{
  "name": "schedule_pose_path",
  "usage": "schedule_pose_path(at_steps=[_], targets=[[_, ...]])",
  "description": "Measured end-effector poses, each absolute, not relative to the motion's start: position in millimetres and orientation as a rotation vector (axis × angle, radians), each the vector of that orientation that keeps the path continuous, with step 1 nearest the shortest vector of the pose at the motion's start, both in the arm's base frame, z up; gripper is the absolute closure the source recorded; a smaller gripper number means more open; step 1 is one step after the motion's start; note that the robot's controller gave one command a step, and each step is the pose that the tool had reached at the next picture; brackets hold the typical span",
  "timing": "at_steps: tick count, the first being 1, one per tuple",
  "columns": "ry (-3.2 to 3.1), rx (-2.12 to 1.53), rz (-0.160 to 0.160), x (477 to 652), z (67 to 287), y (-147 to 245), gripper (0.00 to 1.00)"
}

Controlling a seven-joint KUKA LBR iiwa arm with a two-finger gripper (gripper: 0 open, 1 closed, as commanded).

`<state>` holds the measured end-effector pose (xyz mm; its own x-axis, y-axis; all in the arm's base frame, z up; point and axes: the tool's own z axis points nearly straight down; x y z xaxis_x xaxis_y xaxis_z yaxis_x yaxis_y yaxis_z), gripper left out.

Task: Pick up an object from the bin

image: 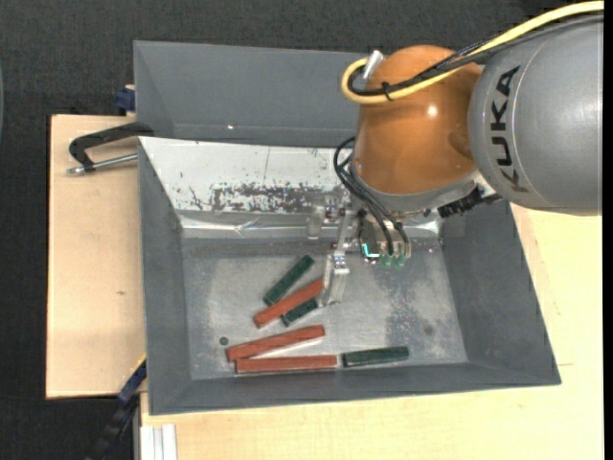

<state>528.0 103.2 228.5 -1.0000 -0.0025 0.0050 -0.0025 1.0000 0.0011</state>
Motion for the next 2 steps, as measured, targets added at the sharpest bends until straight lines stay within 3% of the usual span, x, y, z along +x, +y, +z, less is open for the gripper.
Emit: schedule_pose_path(at_steps=[1,2], targets=[[-3.144,0.001,-0.003,529.6,232,103,0.00],[-3.149,0.066,-0.003,533.1,222,103,0.00]])
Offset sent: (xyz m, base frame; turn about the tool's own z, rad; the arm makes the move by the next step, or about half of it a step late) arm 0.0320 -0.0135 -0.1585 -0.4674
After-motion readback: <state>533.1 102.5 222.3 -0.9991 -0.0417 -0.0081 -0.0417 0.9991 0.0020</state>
